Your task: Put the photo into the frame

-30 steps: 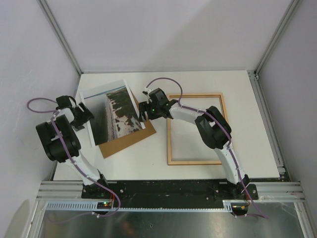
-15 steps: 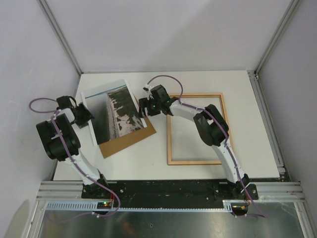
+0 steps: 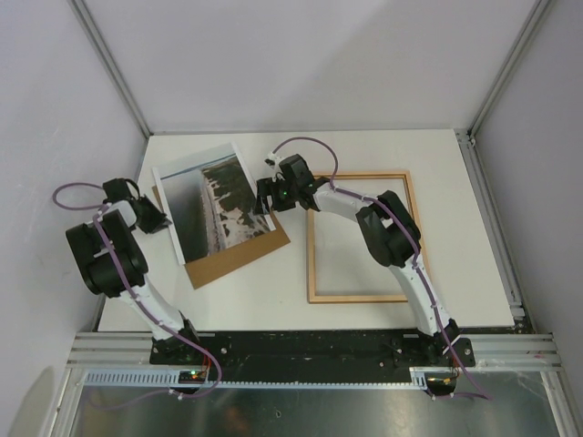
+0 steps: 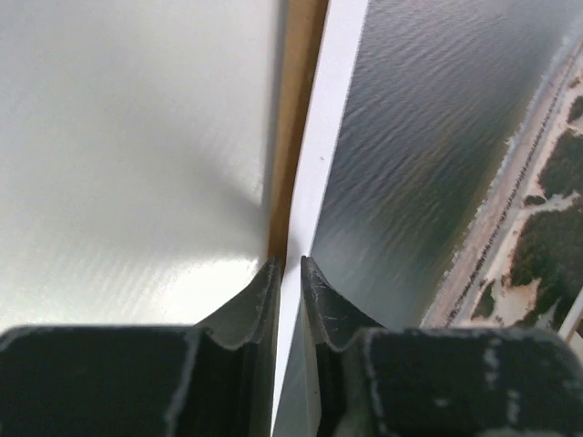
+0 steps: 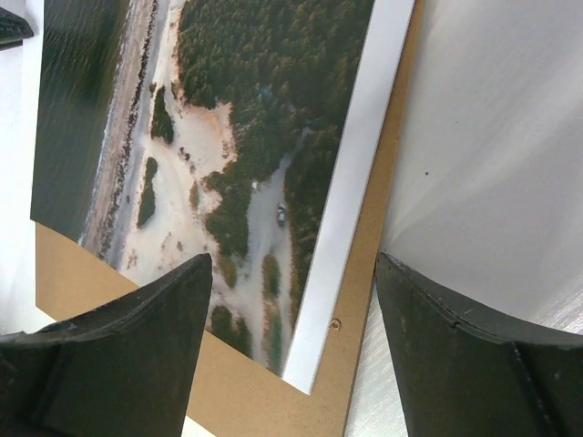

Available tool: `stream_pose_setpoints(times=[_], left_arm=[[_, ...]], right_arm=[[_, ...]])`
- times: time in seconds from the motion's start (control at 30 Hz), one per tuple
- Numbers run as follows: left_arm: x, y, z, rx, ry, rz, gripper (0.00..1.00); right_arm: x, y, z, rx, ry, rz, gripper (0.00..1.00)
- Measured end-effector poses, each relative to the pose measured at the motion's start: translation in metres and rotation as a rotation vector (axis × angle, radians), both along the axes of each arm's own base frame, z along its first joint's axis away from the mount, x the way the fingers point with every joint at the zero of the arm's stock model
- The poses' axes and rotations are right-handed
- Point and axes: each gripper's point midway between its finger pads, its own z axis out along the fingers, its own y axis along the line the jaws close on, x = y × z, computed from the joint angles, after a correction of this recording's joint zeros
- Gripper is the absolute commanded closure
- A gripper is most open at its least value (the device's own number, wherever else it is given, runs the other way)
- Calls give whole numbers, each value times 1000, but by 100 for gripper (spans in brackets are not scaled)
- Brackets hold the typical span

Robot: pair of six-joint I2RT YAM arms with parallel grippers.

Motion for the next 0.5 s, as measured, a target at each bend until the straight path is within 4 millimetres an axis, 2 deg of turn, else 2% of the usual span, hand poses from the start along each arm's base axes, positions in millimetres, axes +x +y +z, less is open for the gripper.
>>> stream_pose_setpoints(times=[0.27, 0.5], left_arm=[[1, -5, 22, -4, -54, -7, 98], [1, -11, 34, -20, -89, -15, 100]], right_arm=[[0, 0, 0, 4, 6, -4, 23], [0, 1, 0, 5, 8, -5, 23]])
